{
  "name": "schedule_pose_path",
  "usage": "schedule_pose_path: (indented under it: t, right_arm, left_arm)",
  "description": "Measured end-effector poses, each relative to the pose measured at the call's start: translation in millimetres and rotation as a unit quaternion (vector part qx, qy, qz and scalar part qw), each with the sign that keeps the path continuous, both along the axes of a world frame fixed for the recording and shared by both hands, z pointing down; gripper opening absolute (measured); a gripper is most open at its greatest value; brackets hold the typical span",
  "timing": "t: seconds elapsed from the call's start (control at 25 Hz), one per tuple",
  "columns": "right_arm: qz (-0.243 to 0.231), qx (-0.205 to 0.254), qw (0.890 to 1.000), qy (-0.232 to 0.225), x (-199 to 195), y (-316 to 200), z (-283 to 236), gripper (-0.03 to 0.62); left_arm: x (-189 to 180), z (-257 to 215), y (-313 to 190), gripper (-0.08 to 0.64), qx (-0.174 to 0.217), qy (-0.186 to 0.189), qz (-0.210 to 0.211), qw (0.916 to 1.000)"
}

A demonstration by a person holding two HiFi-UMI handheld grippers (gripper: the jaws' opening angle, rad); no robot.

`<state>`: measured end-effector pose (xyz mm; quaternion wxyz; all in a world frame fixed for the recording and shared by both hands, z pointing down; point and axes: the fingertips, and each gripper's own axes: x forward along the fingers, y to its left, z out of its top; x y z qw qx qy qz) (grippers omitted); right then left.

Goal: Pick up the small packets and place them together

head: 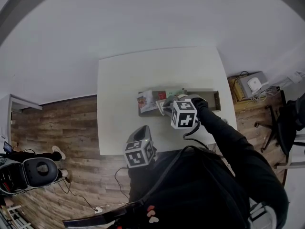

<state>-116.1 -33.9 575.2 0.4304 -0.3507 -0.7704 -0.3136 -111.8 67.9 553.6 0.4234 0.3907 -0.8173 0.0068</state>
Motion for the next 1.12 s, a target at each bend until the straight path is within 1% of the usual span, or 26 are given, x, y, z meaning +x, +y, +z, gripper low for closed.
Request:
schedule_pose_path:
  t: [0.36, 0.6, 0.96, 1.12]
  right_arm:
    - [0.009, -0.004, 1.000, 0.004, -0.9, 2.1, 5.1, 0.043]
    - [0.008, -0.009, 1.000, 0.007, 7.8, 7.6, 3.5, 0.086]
    - [0.018, -0.030, 0.999, -0.025, -5.3, -1.1, -14.3, 0.100]
    - [0.041, -0.054, 0.996, -0.052, -9.7, -8.8, -30.8, 0.100]
  left_arm:
    - [1.8, 1.2, 3.8, -0.002, 0.000, 0.000, -0.001, 1.0000]
    - [10.2, -2.1, 10.1, -0.002, 0.004, -0.007, -0.002, 1.0000]
    - [-0.3, -1.1, -0.8, 0.000, 0.004, -0.006, 0.008, 0.9999]
    - [-3.2, -4.5, -5.2, 0.000, 0.005, -0.009, 0.014, 0.9998]
